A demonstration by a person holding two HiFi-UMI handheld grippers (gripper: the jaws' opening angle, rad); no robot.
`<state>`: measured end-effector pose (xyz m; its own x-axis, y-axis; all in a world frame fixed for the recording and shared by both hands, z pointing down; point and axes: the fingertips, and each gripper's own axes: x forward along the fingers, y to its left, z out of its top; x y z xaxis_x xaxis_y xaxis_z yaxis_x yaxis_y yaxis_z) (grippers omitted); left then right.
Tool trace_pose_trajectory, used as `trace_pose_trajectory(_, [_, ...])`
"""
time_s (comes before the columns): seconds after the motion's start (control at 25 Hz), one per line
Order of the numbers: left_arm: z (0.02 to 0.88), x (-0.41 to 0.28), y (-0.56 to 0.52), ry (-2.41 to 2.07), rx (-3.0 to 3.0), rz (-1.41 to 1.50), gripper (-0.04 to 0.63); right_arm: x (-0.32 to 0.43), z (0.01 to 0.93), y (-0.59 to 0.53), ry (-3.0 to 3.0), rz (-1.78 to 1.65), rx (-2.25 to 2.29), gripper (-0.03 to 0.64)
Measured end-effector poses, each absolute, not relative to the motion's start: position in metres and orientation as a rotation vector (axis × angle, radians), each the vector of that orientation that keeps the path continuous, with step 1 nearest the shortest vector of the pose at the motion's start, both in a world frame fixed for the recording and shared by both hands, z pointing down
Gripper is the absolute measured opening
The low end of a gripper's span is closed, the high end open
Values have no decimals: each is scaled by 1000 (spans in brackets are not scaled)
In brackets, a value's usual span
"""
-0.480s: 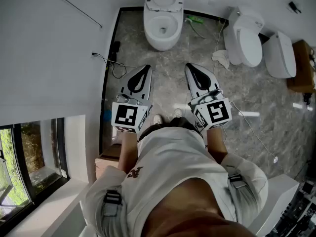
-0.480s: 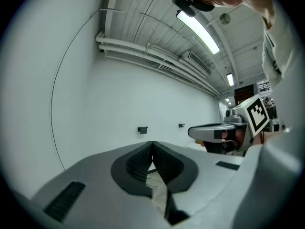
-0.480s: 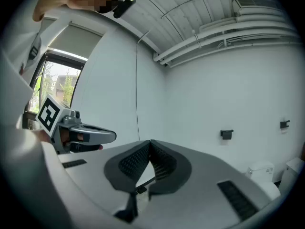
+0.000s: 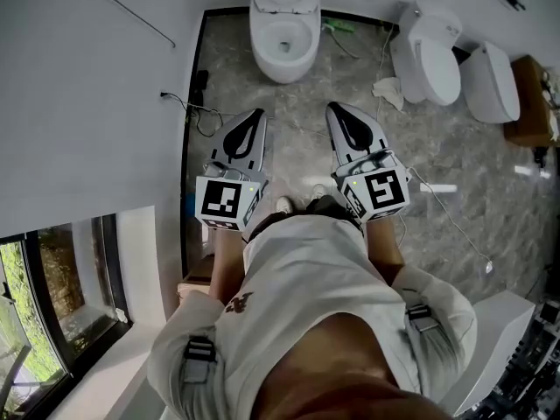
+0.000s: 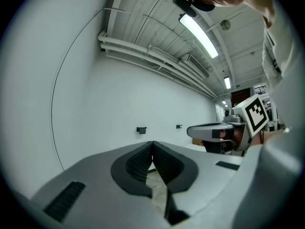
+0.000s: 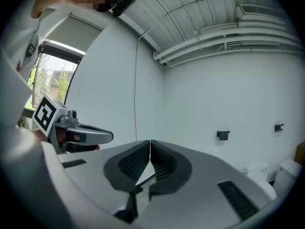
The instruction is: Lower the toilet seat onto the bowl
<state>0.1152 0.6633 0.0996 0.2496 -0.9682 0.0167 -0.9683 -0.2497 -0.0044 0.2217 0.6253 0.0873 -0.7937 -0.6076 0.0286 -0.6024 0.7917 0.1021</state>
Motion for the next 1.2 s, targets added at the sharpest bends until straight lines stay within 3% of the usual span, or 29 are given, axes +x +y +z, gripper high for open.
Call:
trace_pose_trajectory(0.64, [101,104,632,-1897,2499,14,23,214,97,597,-2883,-120,1030,23])
trace_pose_trajectory(1.2, [98,105,521,-1959,2464,87,24,216,95,480,-2918,-109,984,23])
